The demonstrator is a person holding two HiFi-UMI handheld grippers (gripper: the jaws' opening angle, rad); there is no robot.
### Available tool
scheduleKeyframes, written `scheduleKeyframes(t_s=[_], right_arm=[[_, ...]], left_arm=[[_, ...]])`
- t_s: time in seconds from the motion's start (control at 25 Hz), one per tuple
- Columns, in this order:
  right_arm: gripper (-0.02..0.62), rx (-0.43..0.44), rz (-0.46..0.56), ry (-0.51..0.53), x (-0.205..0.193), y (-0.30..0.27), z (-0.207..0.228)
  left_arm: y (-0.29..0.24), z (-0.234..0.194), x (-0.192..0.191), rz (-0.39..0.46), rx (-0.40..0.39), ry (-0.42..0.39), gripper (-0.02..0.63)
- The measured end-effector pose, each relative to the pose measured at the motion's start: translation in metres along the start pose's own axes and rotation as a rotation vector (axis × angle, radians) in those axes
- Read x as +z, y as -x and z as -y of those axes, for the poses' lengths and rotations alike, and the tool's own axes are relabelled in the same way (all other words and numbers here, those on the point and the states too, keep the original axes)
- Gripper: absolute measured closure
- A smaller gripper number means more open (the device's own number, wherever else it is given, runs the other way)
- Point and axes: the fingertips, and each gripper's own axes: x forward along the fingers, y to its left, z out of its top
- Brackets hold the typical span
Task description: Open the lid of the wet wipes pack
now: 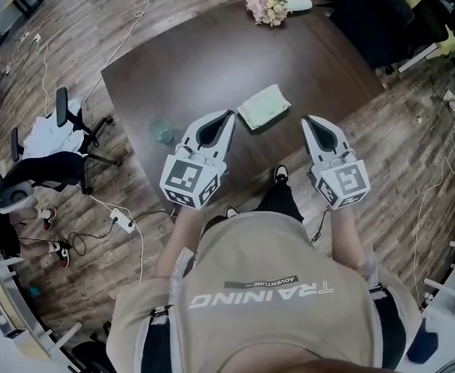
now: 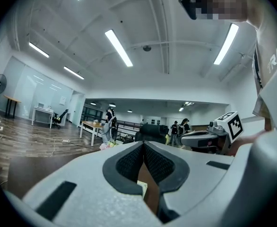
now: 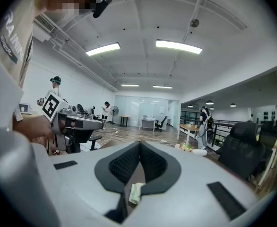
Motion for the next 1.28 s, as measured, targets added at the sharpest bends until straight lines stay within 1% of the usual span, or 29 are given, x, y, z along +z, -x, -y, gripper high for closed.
scheduleKeyframes(t_s=[0.16, 0.28, 0.4, 0.52, 0.64, 0.76, 0.96, 1.08, 1.16, 1.28], right_arm=[[0.581, 0.053, 0.003, -0.006, -0.006, -0.027, 0.018], [0.581, 0.11, -0.007, 0.028, -0.008, -0.049, 0.039], [0.581, 0.159, -0.009, 0.052, -0.008, -0.068, 0.067], [0.581, 0.204, -0.01, 0.028, -0.013, -0.086, 0.097], [0.581, 0.251, -0.029, -0.003, -0.024, -0.106, 0.124], [0.581, 0.318, -0.043, -0.021, -0.035, -0.124, 0.15], [0.581, 0.454, -0.059, -0.072, -0.047, -0.149, 0.182], [0.581, 0.528, -0.072, -0.061, -0.053, -0.166, 0.197], [0.581, 0.574, -0.076, -0.049, -0.057, -0.175, 0.205], [0.581, 0.636, -0.092, -0.038, -0.063, -0.187, 0.212]], left_arm=[[-0.022, -0.01, -0.003, -0.018, 0.034, -0.004, 0.597], [-0.047, -0.02, -0.004, -0.03, 0.074, 0.007, 0.597], [-0.077, -0.023, 0.0, -0.04, 0.096, 0.007, 0.597], [-0.108, -0.029, 0.001, -0.058, 0.139, 0.0, 0.597], [-0.138, -0.038, -0.002, -0.081, 0.184, 0.013, 0.597], [-0.167, -0.045, -0.007, -0.109, 0.231, 0.02, 0.597], [-0.201, -0.052, -0.005, -0.116, 0.323, 0.031, 0.597], [-0.22, -0.057, -0.005, -0.127, 0.383, 0.019, 0.597], [-0.231, -0.058, -0.007, -0.148, 0.419, -0.006, 0.597], [-0.245, -0.056, -0.01, -0.178, 0.446, -0.029, 0.597]])
